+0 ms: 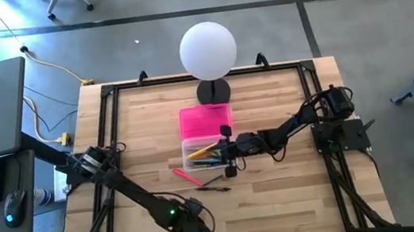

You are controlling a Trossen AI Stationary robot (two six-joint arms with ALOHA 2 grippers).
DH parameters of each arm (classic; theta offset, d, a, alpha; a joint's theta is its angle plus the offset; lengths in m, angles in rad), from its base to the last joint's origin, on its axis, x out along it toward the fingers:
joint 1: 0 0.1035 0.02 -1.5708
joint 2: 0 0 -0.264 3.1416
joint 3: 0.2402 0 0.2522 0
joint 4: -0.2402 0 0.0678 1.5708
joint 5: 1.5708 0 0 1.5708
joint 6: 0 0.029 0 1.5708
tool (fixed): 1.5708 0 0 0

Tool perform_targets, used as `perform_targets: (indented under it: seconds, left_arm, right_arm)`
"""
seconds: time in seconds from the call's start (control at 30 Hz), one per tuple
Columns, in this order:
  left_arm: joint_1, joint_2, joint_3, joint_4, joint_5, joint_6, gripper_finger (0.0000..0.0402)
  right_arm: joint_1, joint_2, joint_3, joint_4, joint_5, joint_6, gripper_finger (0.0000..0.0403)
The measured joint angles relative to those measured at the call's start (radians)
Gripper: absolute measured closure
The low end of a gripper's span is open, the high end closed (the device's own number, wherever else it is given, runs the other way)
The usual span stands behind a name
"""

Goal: Pick & place school supplies into a supply box
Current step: Put the bottom green crayon into the pink supply box

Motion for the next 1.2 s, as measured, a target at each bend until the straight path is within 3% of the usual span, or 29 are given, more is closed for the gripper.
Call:
perform_targets:
  seconds: [0.4,0.57,0.8,1.07,1.2]
  left_arm:
    - [0.052,0.000,0.000,-0.011,0.062,0.135,0.0349]
    - [0.064,0.000,0.000,-0.019,0.089,0.181,0.0300]
    - [0.068,0.001,0.000,0.019,0.076,0.129,0.0231]
    - [0.052,0.058,0.004,0.038,0.120,0.123,0.0225]
    - [0.050,0.059,0.005,0.024,0.091,0.121,0.0228]
  right_arm:
    - [0.009,0.000,0.000,-0.063,-0.004,0.001,0.0320]
    - [0.012,0.000,0.000,-0.085,-0.004,0.005,0.0320]
    - [0.011,0.000,0.000,-0.084,-0.003,0.024,0.0320]
    - [0.011,0.000,0.000,-0.091,-0.003,0.021,0.0320]
    - [0.011,0.000,0.000,-0.090,0.004,0.020,0.0320]
